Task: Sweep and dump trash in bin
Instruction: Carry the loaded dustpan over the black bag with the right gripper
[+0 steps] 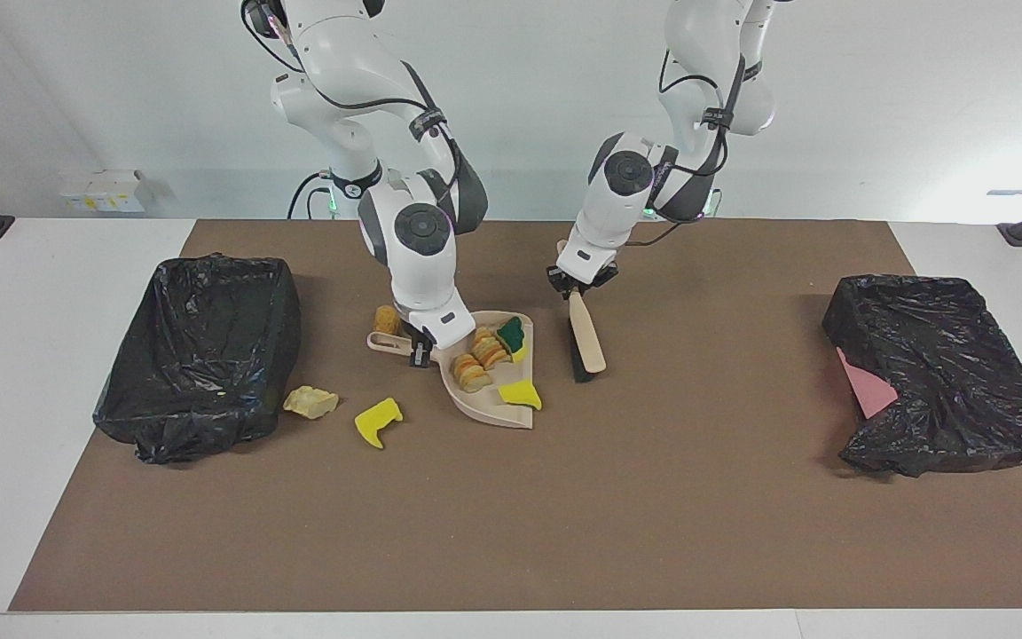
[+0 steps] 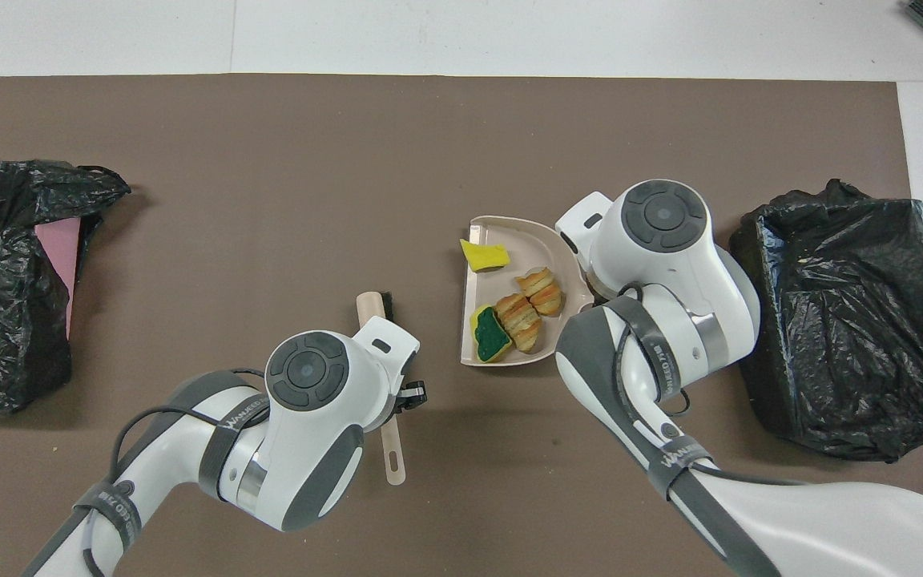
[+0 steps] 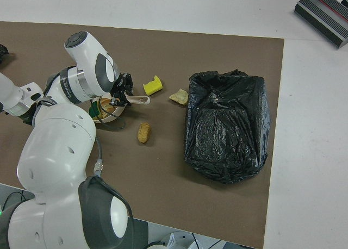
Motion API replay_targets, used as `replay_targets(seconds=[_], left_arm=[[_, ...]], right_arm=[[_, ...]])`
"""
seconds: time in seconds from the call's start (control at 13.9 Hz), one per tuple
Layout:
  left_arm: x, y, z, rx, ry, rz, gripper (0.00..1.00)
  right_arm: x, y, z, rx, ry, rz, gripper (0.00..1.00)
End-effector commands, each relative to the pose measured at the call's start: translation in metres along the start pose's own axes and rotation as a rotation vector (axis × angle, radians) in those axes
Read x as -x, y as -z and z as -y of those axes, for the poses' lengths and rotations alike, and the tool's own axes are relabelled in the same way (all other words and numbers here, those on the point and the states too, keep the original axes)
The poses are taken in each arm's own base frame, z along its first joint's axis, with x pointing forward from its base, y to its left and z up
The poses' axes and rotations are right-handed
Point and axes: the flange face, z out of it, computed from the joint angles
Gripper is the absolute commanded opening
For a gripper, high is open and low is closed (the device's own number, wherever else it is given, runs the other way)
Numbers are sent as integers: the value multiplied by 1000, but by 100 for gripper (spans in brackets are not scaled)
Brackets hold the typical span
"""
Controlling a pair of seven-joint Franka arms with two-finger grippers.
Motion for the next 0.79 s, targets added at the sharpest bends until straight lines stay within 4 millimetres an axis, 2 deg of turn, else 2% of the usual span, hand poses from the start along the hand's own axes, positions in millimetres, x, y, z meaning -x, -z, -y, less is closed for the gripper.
replay_targets(seconds=[0.0,0.22,0.29,0.43,0.5,0.65,0.72], left_arm=[[34,2,-16,-46,51,-30,0],[83,-5,-32,-39,56,-47,0],[98,-8,-32,-25,57,-60,0],[139,-18,-30,7,18,-86,0],[156,-21,-31,25,10,-97,0],[179,-28,-38,38,-1,-103,0],[183,-34,-37,49,-3,-109,0]], right_arm=[[58,41,-5,40,12,-21,0],[115,78,0,22,9,-13,0],[142,90,0,28,0,-15,0],[192,118,7,39,13,-25,0],[224,127,12,26,-3,-42,0],[282,128,16,4,-8,-44,0],[317,125,17,3,5,-45,0]])
